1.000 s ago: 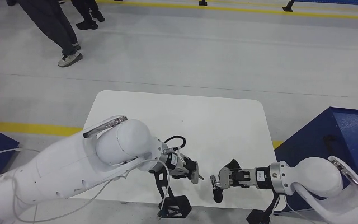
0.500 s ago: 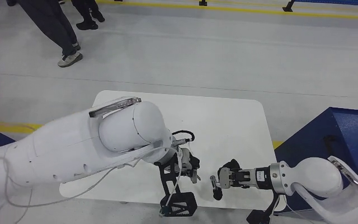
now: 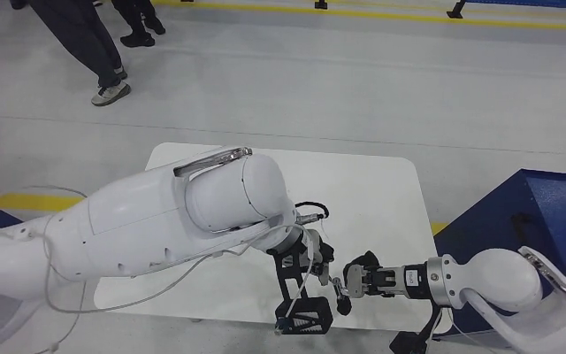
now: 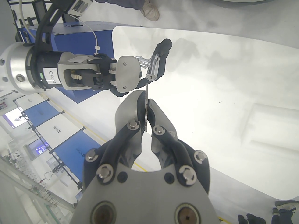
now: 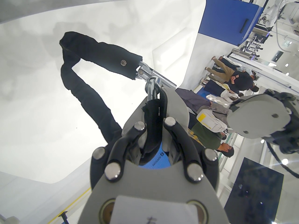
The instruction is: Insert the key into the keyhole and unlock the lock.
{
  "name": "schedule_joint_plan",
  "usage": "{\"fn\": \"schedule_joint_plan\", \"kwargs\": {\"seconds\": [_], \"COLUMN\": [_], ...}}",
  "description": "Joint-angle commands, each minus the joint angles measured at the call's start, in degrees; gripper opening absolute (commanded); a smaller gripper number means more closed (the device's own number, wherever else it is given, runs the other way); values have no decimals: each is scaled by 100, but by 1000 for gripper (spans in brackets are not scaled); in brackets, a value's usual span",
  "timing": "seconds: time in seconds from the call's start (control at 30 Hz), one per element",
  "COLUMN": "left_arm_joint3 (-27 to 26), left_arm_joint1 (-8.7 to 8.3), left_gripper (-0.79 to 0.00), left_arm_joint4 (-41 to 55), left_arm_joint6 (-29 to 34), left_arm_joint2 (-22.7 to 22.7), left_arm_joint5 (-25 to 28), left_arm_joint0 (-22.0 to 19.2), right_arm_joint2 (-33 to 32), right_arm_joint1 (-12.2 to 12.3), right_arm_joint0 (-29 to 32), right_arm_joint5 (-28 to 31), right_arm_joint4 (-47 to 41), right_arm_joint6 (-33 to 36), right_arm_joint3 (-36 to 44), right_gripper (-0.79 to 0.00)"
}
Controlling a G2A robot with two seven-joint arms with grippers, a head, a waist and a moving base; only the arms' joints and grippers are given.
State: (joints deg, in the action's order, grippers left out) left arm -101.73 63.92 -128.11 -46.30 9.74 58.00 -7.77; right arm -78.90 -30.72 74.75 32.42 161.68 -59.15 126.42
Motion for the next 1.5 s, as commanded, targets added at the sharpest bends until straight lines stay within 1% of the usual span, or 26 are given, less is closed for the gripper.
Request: {"fn": "schedule_joint_plan", "kwargs": {"seconds": [0.0,0.07,0.1,0.2,0.27,0.53,0.7,0.87,0.97,1.13,1.47], "left_arm_joint3": [0,60,98,137,183,526,674,813,834,851,759], "left_arm_joint1": [0,-14,-20,6,64,340,510,609,618,585,450], "left_gripper": [-785,-785,-785,-785,-785,-785,-785,-785,-785,-785,-785], "left_arm_joint4": [0,123,192,212,152,111,-150,-89,-9,62,181], "left_arm_joint6": [0,106,115,64,-23,1,0,0,0,0,-1], "left_arm_joint2": [0,31,53,28,0,0,0,0,0,0,0], "left_arm_joint5": [0,-174,-173,-120,-25,0,0,0,0,0,0], "left_arm_joint0": [0,153,184,158,129,279,457,496,494,523,497], "right_arm_joint2": [0,0,0,32,49,30,27,20,24,50,77], "right_arm_joint1": [0,0,0,-8,-4,20,32,41,46,52,62], "right_arm_joint0": [0,0,0,52,85,145,176,193,195,187,197], "right_arm_joint5": [0,0,0,-102,-153,-260,-333,-377,-386,-379,-418], "right_arm_joint4": [0,0,0,-14,35,105,116,113,132,235,259], "right_arm_joint6": [0,0,0,129,162,136,89,69,74,138,116], "right_arm_joint3": [0,0,0,5,19,14,-3,-1,21,93,90], "right_gripper": [-785,-785,-785,-785,-785,-785,-785,-785,-785,-785,-785]}}
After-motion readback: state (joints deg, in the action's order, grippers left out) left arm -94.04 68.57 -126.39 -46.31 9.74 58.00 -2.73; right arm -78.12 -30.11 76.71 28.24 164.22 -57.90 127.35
